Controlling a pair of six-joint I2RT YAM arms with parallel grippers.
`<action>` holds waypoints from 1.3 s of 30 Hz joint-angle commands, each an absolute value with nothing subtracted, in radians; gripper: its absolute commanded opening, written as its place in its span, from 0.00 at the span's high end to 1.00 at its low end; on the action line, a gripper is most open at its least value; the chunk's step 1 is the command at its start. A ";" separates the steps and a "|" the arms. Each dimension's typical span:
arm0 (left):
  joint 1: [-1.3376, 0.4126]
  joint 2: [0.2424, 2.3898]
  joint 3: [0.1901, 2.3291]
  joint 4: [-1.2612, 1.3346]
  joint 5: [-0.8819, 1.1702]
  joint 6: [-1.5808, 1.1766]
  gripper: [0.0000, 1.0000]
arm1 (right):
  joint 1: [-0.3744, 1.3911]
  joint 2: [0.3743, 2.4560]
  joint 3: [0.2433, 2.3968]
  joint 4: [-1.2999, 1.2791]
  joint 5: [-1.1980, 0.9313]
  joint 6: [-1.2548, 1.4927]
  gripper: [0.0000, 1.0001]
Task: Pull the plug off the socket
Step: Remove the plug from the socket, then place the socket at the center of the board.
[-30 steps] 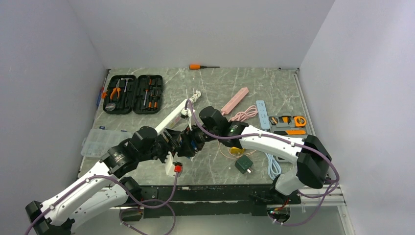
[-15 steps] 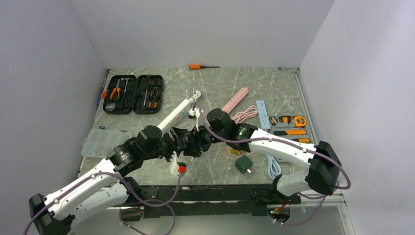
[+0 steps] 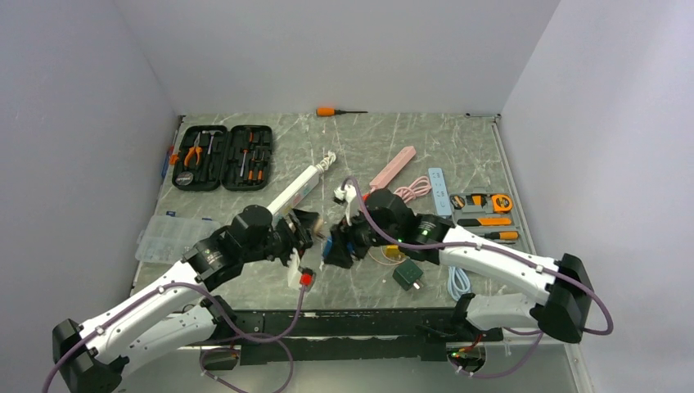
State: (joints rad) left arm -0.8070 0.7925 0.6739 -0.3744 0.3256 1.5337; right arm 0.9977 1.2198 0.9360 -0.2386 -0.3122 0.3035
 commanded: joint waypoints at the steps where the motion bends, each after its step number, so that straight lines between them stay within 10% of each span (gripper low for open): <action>1: -0.696 0.805 0.658 -0.552 -0.042 1.573 1.00 | 1.005 1.098 0.889 -0.529 -0.400 0.343 1.00; 39: -0.877 1.582 1.090 -0.627 0.143 1.134 1.00 | 0.681 1.274 0.825 -0.331 0.120 0.502 1.00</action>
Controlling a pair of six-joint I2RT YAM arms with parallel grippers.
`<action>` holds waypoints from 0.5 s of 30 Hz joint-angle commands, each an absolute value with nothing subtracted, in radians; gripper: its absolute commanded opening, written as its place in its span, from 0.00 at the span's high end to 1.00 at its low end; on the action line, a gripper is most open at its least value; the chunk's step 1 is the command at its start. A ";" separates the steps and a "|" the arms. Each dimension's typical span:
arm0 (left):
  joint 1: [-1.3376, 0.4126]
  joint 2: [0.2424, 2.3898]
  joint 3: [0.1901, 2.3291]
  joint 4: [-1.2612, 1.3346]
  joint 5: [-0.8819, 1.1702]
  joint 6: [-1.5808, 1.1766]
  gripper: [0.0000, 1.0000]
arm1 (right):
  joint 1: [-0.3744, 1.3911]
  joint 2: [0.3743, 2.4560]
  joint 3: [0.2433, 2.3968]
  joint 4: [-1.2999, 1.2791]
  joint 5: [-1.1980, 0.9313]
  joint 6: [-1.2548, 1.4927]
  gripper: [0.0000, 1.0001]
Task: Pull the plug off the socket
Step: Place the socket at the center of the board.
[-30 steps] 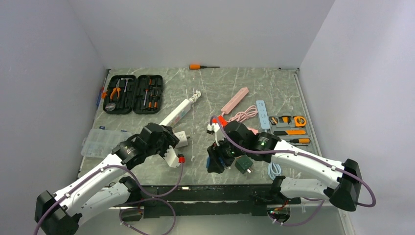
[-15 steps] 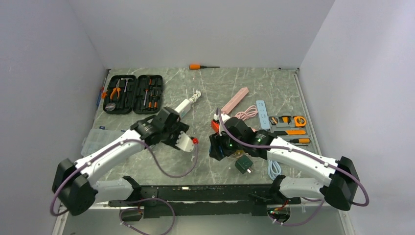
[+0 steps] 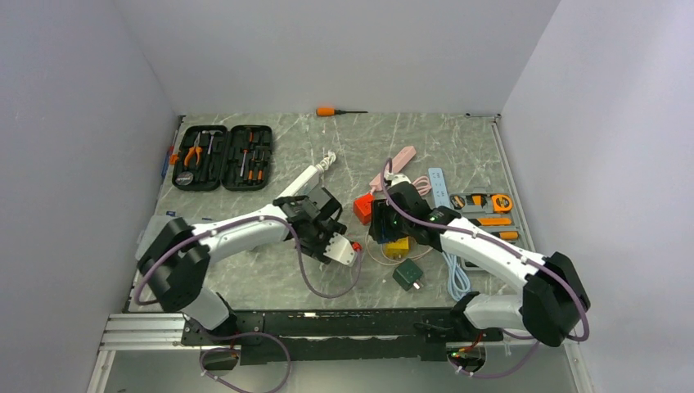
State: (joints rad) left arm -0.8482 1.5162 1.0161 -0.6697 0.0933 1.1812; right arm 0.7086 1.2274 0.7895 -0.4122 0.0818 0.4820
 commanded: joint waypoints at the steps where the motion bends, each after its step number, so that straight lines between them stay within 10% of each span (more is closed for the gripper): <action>1: -0.883 1.616 1.114 -0.630 0.145 1.123 1.00 | 0.673 1.293 0.834 -0.327 0.122 0.503 1.00; 7: -0.890 1.769 1.211 -0.636 0.137 1.060 0.94 | 0.629 1.363 0.874 -0.309 0.141 0.494 1.00; 11: -0.891 1.823 1.248 -0.647 0.146 1.006 0.61 | 0.587 1.380 0.895 -0.298 0.132 0.500 1.00; 13: -0.891 1.832 1.264 -0.657 0.155 0.979 0.16 | 0.575 1.383 0.897 -0.283 0.126 0.508 1.00; 15: -0.892 1.812 1.267 -0.662 0.175 0.966 0.01 | 0.568 1.395 0.901 -0.273 0.124 0.517 1.00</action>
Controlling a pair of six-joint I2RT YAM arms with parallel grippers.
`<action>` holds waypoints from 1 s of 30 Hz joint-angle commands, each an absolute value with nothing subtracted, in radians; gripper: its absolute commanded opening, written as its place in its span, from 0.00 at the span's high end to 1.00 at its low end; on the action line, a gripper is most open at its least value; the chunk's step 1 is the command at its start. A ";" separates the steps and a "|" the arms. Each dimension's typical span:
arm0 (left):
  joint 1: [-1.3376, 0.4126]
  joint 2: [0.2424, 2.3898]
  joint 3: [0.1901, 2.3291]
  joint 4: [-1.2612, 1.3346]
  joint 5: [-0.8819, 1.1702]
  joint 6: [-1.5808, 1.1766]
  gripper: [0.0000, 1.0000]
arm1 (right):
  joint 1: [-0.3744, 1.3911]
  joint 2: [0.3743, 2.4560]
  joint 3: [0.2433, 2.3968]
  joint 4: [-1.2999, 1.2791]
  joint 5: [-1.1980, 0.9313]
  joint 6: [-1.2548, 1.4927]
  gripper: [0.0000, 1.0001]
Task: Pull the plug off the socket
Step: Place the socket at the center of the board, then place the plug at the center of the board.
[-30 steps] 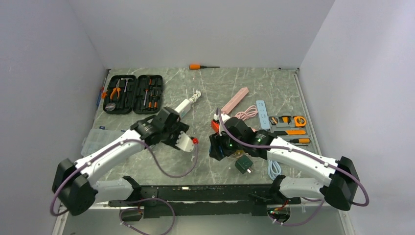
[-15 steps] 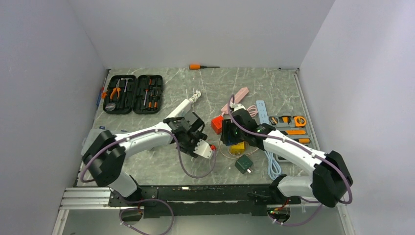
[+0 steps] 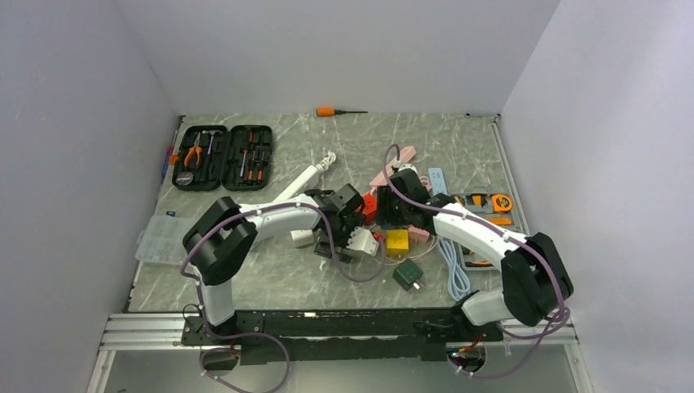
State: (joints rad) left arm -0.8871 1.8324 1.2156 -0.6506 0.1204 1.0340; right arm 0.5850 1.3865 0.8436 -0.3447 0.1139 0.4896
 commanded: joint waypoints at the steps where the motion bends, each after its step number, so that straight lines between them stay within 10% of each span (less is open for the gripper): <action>1: -0.891 1.795 1.271 -0.670 0.191 0.953 0.01 | 0.567 1.402 0.906 -0.272 0.121 0.519 1.00; 18: -0.671 1.528 1.633 -1.144 0.446 0.629 0.01 | 0.556 1.473 0.934 -0.286 0.191 0.538 1.00; 30: -0.186 1.076 1.220 -0.856 0.500 0.440 0.01 | 0.522 1.498 0.968 -0.277 0.215 0.546 0.95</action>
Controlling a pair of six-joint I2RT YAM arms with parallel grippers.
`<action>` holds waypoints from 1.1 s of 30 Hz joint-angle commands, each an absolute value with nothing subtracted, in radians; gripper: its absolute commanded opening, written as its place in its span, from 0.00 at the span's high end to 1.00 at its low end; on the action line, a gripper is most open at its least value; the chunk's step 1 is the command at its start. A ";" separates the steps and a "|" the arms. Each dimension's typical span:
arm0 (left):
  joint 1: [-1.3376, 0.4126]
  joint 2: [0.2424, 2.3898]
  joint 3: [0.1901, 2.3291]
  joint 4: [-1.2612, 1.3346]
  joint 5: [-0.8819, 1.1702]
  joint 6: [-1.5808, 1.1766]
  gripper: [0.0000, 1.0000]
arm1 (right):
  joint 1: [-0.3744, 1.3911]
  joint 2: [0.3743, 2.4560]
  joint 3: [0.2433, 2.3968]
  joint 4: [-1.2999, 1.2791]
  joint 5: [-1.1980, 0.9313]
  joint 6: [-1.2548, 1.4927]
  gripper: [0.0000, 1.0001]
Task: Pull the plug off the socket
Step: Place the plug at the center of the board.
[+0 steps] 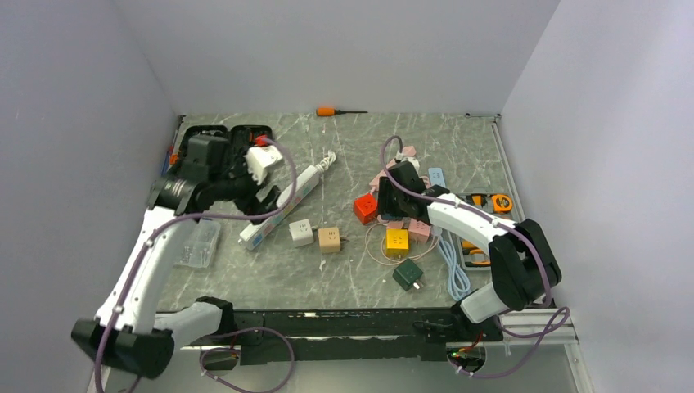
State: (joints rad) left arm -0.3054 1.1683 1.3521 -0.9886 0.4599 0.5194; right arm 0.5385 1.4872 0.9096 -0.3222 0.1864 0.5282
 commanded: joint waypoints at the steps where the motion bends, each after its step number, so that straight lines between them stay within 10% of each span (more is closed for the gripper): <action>1: -0.138 1.058 1.180 -0.821 0.510 0.431 0.01 | 0.522 1.504 0.967 -0.269 0.213 0.547 0.94; 9: 0.199 1.078 1.027 -0.595 0.613 0.341 0.01 | 0.484 1.524 0.970 -0.228 0.252 0.548 0.95; 22: 0.243 1.000 0.501 0.115 0.553 0.194 0.01 | 0.422 1.572 1.010 -0.221 0.228 0.557 0.92; 27: 0.262 1.050 0.324 0.455 0.529 0.171 0.01 | 0.462 1.586 1.001 -0.230 0.305 0.526 0.78; 33: 0.290 1.114 0.211 0.812 0.597 0.082 0.01 | 0.480 1.541 0.972 -0.234 0.351 0.514 0.30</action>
State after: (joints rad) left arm 0.2817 1.0817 0.2089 0.4801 0.5682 0.1673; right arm 0.4725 1.5917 0.9707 -0.2615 0.2798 0.5350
